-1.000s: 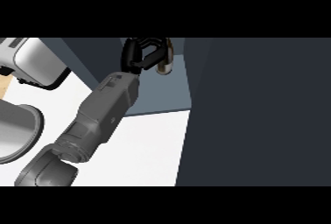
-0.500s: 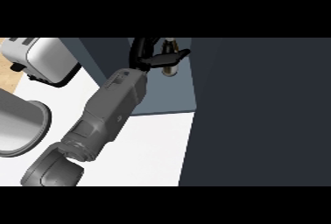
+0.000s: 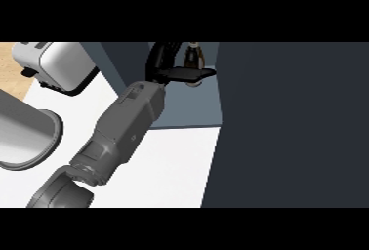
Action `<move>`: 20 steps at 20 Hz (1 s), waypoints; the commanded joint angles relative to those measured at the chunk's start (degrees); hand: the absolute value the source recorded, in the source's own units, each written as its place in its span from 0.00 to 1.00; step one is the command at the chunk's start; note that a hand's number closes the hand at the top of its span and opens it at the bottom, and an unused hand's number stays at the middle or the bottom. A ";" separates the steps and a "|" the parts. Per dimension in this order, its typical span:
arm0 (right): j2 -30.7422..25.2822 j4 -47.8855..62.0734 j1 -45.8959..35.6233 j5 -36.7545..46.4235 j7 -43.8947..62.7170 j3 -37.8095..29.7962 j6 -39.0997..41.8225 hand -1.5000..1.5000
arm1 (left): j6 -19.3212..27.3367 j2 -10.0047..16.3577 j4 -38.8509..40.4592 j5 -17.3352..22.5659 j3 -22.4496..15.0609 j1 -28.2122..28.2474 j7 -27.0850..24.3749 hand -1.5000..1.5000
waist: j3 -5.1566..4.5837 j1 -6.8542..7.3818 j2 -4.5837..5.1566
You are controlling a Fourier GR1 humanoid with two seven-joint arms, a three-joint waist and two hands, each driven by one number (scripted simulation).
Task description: Pick up the wine, place it into the cabinet and close the cabinet
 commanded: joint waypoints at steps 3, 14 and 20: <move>-0.96 -12.46 2.12 -2.57 7.57 -0.79 -1.31 0.00 | -3.97 -0.06 -7.12 2.02 -2.64 4.99 1.76 0.00 | -0.04 1.80 -0.40; -2.06 -12.91 3.79 -1.34 6.90 -0.98 -1.49 0.00 | -1.91 -0.06 -27.98 6.69 -14.77 25.51 4.53 0.00 | -0.01 2.27 -0.78; -2.43 -14.66 4.02 -2.76 8.05 -2.81 -2.36 0.00 | -0.73 2.17 -39.92 4.16 -16.71 36.63 6.43 0.00 | -0.01 3.20 -0.66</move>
